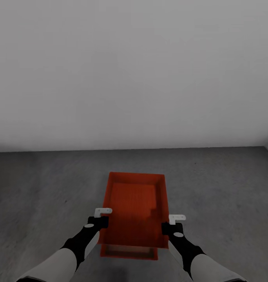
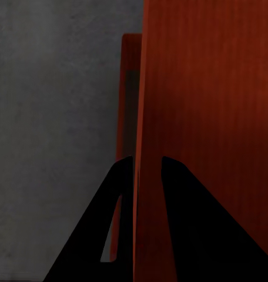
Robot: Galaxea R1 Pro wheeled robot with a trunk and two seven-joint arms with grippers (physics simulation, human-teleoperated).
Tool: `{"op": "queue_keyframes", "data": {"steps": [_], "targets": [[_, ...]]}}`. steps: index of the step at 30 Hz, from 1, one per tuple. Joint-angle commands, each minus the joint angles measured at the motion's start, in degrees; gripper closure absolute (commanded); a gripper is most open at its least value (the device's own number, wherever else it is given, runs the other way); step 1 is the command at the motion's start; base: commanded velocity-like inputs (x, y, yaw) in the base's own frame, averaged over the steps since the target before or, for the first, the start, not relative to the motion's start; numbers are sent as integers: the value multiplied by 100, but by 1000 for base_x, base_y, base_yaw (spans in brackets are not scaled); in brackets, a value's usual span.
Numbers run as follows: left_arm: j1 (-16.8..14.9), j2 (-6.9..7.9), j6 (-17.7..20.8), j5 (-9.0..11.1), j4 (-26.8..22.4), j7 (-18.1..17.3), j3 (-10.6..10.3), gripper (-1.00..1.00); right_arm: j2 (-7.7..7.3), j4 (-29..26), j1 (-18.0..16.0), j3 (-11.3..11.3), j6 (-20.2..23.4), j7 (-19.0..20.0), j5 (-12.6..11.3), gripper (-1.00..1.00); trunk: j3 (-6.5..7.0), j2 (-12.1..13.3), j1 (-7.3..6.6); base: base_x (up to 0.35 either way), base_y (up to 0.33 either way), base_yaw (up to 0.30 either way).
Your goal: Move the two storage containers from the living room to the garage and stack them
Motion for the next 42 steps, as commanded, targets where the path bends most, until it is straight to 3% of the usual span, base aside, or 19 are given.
{"op": "queue_keyframes", "data": {"steps": [1,42], "targets": [[0,145,-425,-47,-28,141,-46,100,-7,25,-4,-82,-30,-41,-113,100,-4,-3,-2,-200,31,0],[0,153,-425,-45,-24,136,-40,100,-8,27,-4,-82,-30,-41,-113,100,-4,-3,-2,-86,-4,0]]}}
